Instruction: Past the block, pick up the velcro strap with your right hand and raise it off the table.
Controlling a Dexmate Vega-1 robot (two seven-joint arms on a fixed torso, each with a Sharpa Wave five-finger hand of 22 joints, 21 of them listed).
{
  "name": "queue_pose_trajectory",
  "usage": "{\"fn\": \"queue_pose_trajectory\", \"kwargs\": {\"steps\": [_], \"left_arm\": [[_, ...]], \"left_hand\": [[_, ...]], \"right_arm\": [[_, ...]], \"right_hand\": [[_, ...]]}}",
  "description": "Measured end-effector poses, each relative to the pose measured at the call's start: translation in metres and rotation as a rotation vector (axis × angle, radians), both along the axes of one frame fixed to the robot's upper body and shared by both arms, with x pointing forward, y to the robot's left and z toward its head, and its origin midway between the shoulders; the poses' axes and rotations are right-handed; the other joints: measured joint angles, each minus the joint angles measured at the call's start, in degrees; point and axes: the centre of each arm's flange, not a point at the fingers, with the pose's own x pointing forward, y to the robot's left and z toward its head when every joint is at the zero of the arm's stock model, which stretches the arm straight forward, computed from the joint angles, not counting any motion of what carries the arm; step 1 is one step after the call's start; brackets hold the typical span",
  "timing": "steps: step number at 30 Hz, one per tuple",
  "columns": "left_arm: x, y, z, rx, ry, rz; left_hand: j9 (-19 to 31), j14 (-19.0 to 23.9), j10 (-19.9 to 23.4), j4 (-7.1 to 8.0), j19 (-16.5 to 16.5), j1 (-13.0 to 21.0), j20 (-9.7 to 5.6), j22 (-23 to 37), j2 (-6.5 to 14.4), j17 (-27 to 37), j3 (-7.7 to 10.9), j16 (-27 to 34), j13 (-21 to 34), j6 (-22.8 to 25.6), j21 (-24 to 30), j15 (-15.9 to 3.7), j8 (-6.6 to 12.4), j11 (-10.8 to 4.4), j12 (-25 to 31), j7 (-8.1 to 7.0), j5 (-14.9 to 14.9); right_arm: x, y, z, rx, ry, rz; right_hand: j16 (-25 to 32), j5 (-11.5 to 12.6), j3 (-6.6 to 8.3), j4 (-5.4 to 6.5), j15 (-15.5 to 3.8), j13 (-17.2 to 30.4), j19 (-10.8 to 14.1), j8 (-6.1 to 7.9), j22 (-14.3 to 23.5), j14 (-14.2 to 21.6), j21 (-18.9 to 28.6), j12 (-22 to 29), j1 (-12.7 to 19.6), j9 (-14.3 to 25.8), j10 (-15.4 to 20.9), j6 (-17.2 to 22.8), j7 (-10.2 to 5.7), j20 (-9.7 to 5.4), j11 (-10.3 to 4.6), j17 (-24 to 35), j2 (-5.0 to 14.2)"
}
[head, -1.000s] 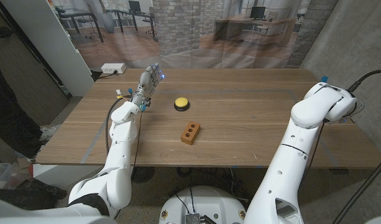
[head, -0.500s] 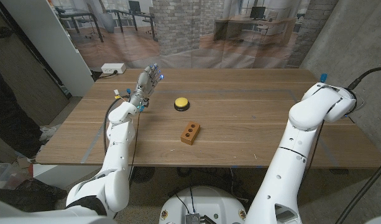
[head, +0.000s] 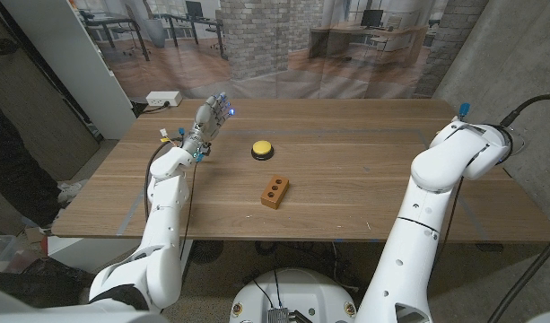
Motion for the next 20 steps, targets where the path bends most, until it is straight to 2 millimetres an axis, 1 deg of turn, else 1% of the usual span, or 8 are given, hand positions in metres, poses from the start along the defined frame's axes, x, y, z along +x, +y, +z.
{"fn": "queue_pose_trajectory", "kwargs": {"steps": [2,8,11,20], "left_arm": [[0.0,-0.001,-0.001,0.004,0.003,-0.007],[-0.002,0.004,-0.003,0.024,0.012,-0.016],[-0.003,0.005,-0.004,0.031,0.014,-0.022],[-0.005,0.013,-0.012,0.045,0.028,-0.037]], "left_hand": [[0.0,0.0,0.0,0.0,0.3,0.0,0.27,0.1,0.0,0.0,0.0,0.0,0.0,0.0,0.0,0.0,0.0,0.0,0.0,0.0,0.0],[0.0,0.0,0.0,0.0,0.3,0.0,0.27,0.1,0.0,0.0,0.0,0.0,0.0,0.0,0.0,0.0,0.0,0.0,0.0,0.0,0.0],[0.0,0.0,0.0,0.0,0.3,0.0,0.27,0.1,0.0,0.0,0.0,0.0,0.0,0.0,0.0,0.0,0.0,0.0,0.0,0.0,0.0],[0.0,0.0,0.0,0.24,0.3,0.0,0.27,0.1,0.0,0.0,-0.23,0.0,0.0,0.0,-0.2,0.0,0.0,0.0,0.0,0.0,0.0]], "right_arm": [[-0.001,0.001,0.0,-0.006,-0.006,-0.004],[-0.003,0.005,-0.001,-0.023,-0.016,-0.012],[-0.005,0.008,-0.001,-0.031,-0.02,-0.018],[-0.01,0.022,-0.001,-0.063,-0.027,-0.025]], "right_hand": [[0.0,0.0,0.0,0.0,0.0,0.0,0.0,0.0,0.0,0.0,0.3,0.0,0.0,0.0,0.0,0.0,0.0,0.0,0.0,0.2,0.0],[0.0,0.0,0.0,-0.01,0.0,-0.3,0.0,0.0,0.0,0.0,0.4,0.0,0.0,0.0,0.0,0.0,0.0,0.01,0.0,0.2,0.0],[0.0,0.0,0.0,-0.01,0.08,-0.3,-0.4,0.0,0.0,0.1,0.4,0.0,0.0,0.0,0.0,0.0,0.0,0.42,0.0,0.2,0.0],[-0.3,-0.2,-0.01,-0.01,-0.13,-0.3,-0.7,0.0,0.0,0.5,0.4,0.0,0.0,0.0,0.0,0.0,0.0,0.11,0.0,0.5,0.0]]}}
